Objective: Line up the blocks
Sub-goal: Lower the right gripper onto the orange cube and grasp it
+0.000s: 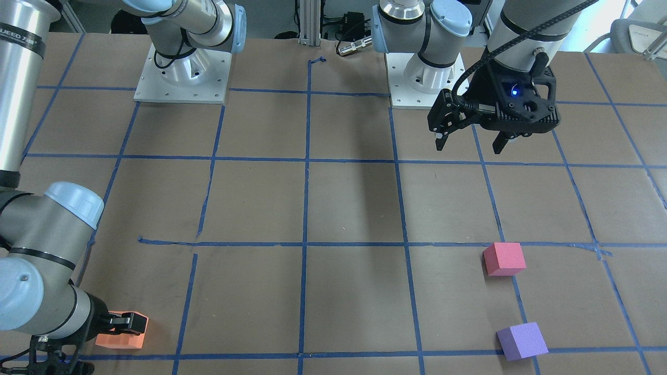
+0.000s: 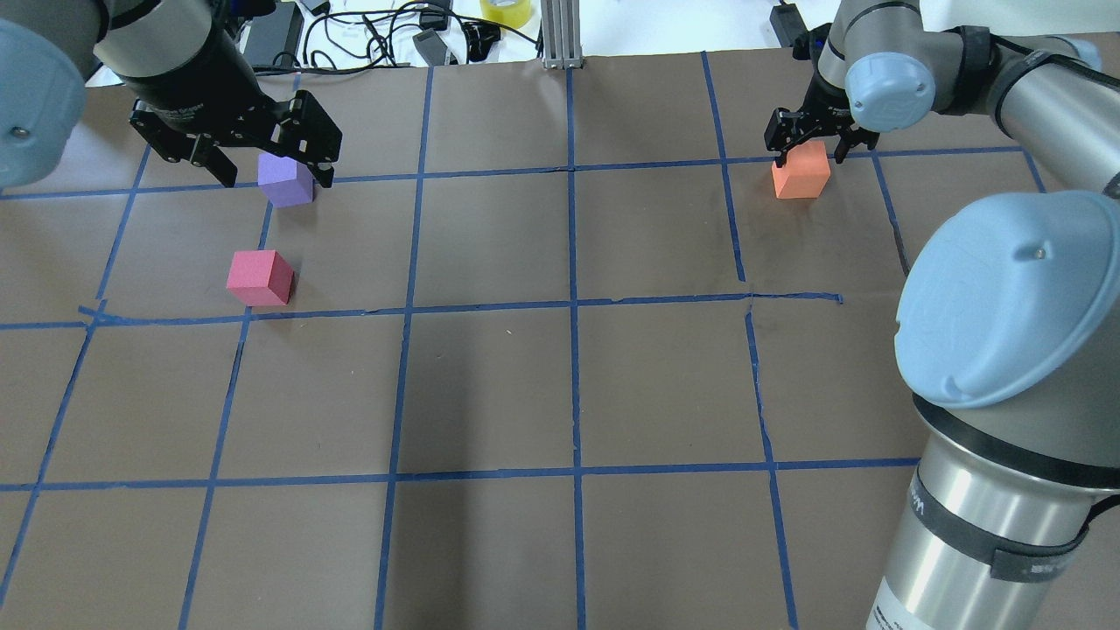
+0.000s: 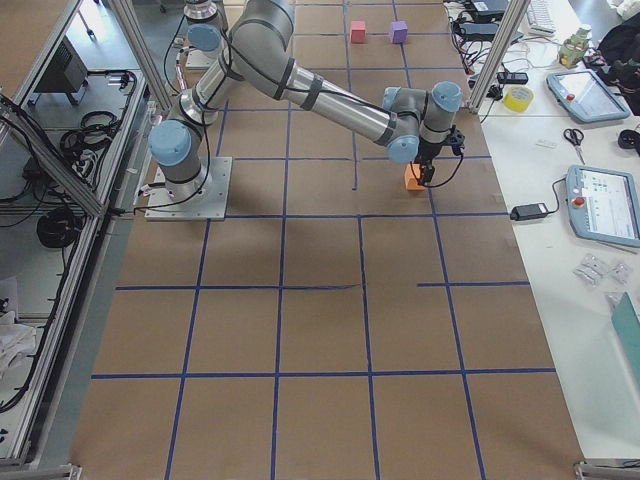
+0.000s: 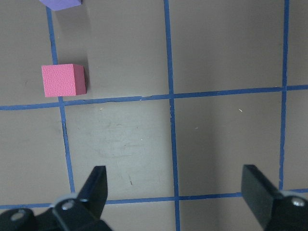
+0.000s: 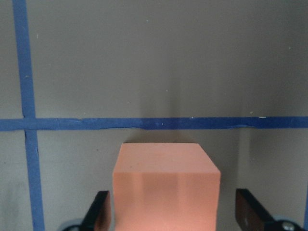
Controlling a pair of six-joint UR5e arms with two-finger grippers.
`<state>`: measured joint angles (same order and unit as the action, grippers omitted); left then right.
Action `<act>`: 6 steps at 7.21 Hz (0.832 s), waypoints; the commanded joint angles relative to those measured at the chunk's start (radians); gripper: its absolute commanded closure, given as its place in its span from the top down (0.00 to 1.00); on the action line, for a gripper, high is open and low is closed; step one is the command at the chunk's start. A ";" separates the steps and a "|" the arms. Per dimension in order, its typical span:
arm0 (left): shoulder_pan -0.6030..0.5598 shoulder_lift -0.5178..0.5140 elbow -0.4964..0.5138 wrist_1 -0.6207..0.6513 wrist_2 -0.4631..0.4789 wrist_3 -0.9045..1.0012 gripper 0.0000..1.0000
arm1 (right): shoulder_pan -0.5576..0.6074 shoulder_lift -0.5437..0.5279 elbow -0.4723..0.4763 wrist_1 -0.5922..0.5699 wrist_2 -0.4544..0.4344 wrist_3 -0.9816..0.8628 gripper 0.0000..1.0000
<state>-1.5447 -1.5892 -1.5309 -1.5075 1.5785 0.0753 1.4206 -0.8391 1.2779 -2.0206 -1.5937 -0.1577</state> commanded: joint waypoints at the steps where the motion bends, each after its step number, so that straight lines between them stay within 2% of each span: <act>1: 0.000 0.000 0.000 0.000 0.000 0.000 1.00 | 0.000 0.011 0.000 -0.004 0.003 0.006 0.76; 2: 0.000 0.000 0.000 0.001 0.000 0.000 1.00 | 0.001 0.011 0.000 -0.004 0.003 0.006 0.55; 3: 0.000 0.000 0.000 0.000 0.000 0.000 1.00 | 0.001 0.009 -0.005 -0.003 0.003 0.007 0.41; 5: 0.000 0.000 0.000 0.000 0.000 0.000 1.00 | 0.012 -0.003 -0.021 -0.003 0.029 0.026 0.18; 6: 0.000 0.000 0.000 0.000 0.000 0.000 1.00 | 0.061 0.000 -0.061 -0.001 0.073 0.064 0.17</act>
<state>-1.5447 -1.5892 -1.5309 -1.5075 1.5785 0.0756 1.4404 -0.8379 1.2514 -2.0230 -1.5619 -0.1287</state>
